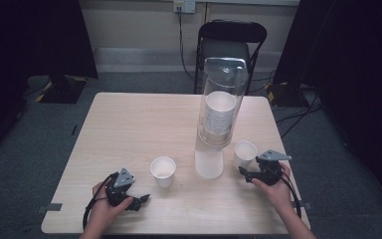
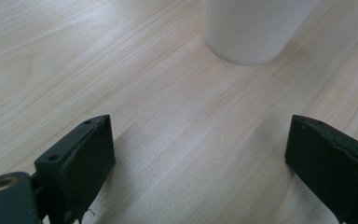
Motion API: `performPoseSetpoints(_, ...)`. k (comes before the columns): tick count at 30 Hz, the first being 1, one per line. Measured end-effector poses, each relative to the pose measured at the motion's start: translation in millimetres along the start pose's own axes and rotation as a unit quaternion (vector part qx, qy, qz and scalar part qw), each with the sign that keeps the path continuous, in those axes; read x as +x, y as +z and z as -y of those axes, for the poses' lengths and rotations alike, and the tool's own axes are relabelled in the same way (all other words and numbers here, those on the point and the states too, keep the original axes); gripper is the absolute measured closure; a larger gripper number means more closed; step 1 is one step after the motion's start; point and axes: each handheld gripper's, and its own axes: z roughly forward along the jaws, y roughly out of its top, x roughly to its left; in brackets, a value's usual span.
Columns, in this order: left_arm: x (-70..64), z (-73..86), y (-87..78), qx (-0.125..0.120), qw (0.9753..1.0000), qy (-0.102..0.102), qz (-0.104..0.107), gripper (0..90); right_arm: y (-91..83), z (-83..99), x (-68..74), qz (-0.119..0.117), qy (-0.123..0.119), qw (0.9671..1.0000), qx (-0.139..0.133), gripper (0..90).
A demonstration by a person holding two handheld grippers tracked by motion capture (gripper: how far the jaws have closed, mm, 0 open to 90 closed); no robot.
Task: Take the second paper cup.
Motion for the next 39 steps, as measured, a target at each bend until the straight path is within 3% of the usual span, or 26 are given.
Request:
performPoseSetpoints(5,0.0,0.0,0.0,0.0,1.0,0.0,0.0,7.7,-8.3,9.4,-4.4,-0.001,-0.005,0.9999,0.013,16.4)
performPoseSetpoints(13,0.0,0.0,0.0,0.0,1.0,0.0,0.0,7.7,-24.2,17.3,-7.4,-0.017,-0.005,0.9998,0.009,17.0)
performPoseSetpoints(22,0.0,0.0,0.0,0.0,1.0,0.0,0.0,7.7,-36.9,35.5,-15.2,-0.017,-0.006,0.9997,0.014,17.3)
performPoseSetpoints(39,0.0,0.0,0.0,0.0,1.0,0.0,0.0,7.7,-49.2,60.6,-24.8,-0.023,-0.003,0.9994,0.027,17.6)
